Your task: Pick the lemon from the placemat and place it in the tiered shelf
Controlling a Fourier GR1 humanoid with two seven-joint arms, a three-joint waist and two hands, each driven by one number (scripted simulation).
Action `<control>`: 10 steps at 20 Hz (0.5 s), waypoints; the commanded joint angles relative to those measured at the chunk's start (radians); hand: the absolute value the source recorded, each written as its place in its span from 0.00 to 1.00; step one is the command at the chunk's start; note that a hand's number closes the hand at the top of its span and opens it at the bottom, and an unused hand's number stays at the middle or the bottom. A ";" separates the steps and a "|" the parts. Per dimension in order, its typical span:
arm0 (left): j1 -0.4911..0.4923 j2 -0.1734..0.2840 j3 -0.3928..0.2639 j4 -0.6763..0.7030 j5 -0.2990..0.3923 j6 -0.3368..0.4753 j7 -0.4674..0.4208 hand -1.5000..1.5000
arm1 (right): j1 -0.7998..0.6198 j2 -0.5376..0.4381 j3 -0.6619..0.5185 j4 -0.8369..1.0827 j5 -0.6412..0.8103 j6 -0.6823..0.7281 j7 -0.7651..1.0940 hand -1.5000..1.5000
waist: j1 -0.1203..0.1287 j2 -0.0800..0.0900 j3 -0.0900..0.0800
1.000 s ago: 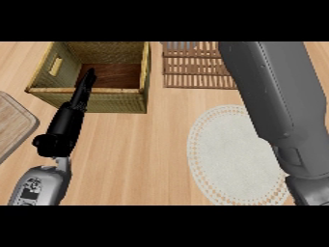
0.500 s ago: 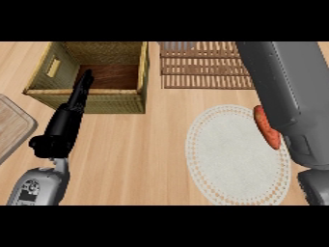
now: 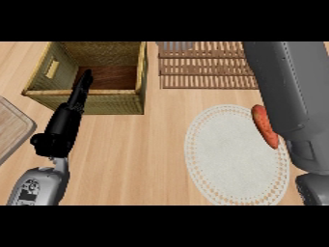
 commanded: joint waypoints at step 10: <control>0.060 -0.039 -0.025 0.095 -0.014 -0.003 0.037 0.50 | -0.046 0.031 -0.061 -0.126 -0.136 -0.049 0.002 0.00 | 0.000 0.011 -0.013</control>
